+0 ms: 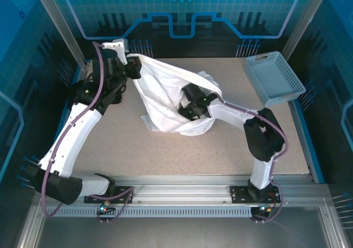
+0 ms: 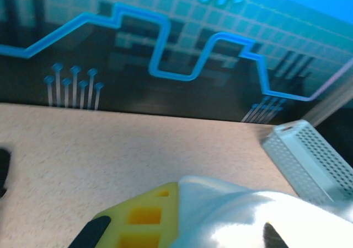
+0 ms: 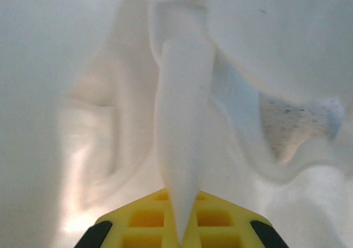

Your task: Fold the inside-out t-shirt

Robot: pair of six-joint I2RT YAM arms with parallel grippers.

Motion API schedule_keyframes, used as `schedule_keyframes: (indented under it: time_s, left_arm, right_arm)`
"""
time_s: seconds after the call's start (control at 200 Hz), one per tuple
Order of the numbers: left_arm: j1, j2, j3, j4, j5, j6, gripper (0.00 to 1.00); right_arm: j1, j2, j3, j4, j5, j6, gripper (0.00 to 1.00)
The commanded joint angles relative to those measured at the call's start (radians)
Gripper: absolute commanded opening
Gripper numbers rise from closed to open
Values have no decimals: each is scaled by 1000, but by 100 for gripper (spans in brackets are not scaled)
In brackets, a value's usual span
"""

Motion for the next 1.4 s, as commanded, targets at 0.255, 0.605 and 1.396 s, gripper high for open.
schedule_keyframes:
  time_s: [0.255, 0.605, 1.396]
  left_arm:
    - [78, 143, 42, 34, 102, -88, 0]
    - [139, 242, 160, -77, 82, -63, 0]
    - [156, 177, -224, 181, 292, -271, 0]
  right_arm:
    - [107, -27, -7, 28, -11, -71, 0]
    - [150, -39, 24, -28, 91, -209, 0]
    - [-2, -342, -49, 484, -238, 62, 0]
